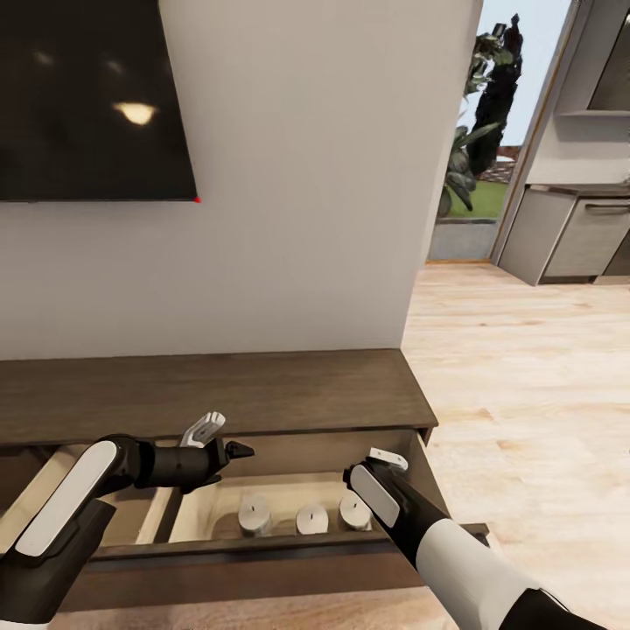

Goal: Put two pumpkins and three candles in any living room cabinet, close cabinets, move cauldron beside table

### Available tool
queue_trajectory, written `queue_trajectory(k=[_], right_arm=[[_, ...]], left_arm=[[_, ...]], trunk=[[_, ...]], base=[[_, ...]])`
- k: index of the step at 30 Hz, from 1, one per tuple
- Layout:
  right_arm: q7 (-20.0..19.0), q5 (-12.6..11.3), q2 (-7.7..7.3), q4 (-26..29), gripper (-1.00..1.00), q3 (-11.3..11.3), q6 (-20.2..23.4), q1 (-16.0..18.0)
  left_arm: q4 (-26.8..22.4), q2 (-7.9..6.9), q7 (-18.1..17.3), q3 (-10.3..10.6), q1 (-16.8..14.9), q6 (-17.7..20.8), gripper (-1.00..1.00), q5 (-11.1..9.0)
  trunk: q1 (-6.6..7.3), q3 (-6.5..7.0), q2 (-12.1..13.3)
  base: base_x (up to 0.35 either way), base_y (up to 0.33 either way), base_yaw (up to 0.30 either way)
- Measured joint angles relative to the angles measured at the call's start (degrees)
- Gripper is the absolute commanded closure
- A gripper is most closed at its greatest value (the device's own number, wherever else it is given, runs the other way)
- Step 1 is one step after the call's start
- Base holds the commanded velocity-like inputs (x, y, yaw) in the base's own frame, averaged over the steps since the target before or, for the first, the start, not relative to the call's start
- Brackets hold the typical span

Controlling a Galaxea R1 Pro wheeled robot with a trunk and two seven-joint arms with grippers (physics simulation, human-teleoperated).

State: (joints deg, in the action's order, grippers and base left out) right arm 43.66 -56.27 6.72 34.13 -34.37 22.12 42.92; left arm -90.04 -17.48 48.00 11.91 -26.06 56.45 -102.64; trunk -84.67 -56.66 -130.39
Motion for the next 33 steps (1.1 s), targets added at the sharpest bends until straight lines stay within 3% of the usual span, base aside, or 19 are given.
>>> queue_trajectory(k=[8, 21, 33], right_arm=[[0.0, 0.0, 0.0, 0.06, -1.0, 0.0, 0.03, 0.0], [0.0, -0.05, -0.08, 0.08, -1.0, 0.37, -0.13, 0.0], [0.0, -0.1, -0.1, 0.08, -1.0, 0.53, -0.58, 0.0]], left_arm=[[0.0, -0.07, 0.0, -0.01, 0.0, 0.0, -1.0, 0.0], [0.0, -0.15, 0.0, -0.01, 0.0, 0.0, -1.0, 0.0], [0.0, -0.15, 0.01, -0.01, 0.0, 0.0, -1.0, 0.0]], trunk=[[1.76, 1.44, 3.21], [4.6, 3.77, 8.42], [7.26, 5.92, 13.24]], base=[[-0.025, 0.0, 0.0], [-0.165, 0.0, 0.0], [-0.013, 0.0, 0.0]])
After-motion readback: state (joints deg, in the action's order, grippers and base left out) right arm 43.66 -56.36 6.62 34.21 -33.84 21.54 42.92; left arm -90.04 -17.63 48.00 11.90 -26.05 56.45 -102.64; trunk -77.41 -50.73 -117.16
